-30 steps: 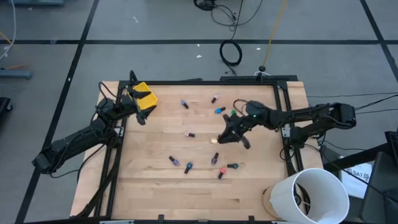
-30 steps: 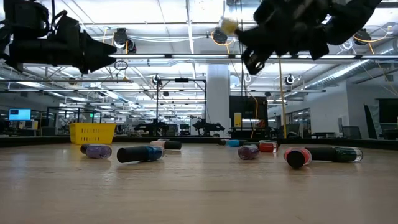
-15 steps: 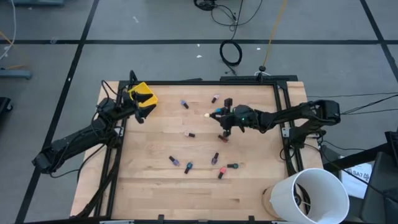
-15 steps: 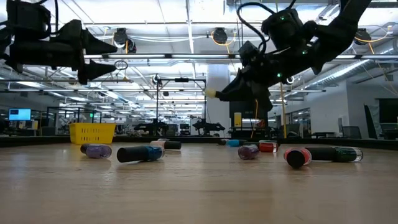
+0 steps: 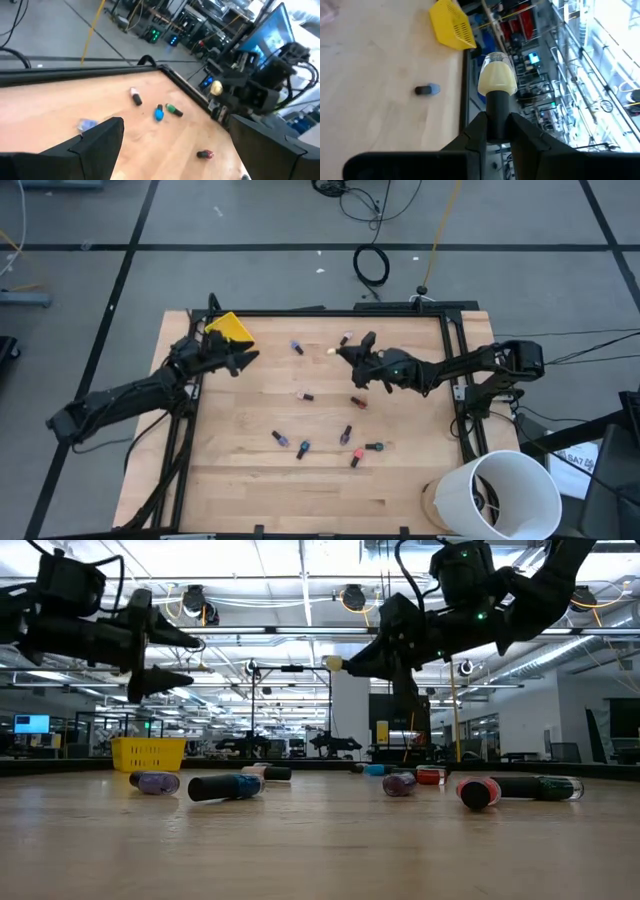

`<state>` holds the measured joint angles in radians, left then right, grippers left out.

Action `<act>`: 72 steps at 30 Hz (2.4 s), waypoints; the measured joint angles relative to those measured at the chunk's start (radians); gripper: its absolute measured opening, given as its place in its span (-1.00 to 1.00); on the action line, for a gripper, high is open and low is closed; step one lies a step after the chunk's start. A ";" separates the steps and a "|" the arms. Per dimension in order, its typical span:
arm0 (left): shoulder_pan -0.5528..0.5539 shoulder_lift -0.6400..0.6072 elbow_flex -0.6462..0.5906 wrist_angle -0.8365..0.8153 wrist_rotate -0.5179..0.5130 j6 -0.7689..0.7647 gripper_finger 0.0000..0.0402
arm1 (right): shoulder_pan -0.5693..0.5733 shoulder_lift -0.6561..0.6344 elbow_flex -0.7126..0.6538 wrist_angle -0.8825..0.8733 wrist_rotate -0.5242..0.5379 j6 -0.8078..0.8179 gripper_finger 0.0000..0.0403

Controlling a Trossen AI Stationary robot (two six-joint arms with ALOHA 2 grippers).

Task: Pick & Place Nail Polish
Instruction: Put the yellow nail polish into the yellow bin

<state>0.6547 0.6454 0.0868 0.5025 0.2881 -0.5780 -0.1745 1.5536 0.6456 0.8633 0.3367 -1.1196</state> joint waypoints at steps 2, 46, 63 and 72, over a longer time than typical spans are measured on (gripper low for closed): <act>-0.070 0.056 0.000 0.086 -0.044 0.027 0.77 | 0.000 0.000 0.000 0.000 0.000 0.002 -0.76; -0.445 0.990 0.689 0.259 -0.263 0.408 0.72 | 0.072 0.000 0.000 0.099 0.029 -0.019 -0.76; -0.445 0.989 0.689 0.264 -0.272 0.334 -0.55 | 0.072 0.000 0.000 0.098 0.024 -0.011 -0.76; -0.445 0.989 0.689 0.263 -0.289 0.342 -0.75 | 0.071 0.000 0.000 0.096 0.005 0.007 -0.76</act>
<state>0.2092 1.6341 0.7761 0.7658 -0.0010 -0.2363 -0.1035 1.5536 0.6453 0.9596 0.3412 -1.1122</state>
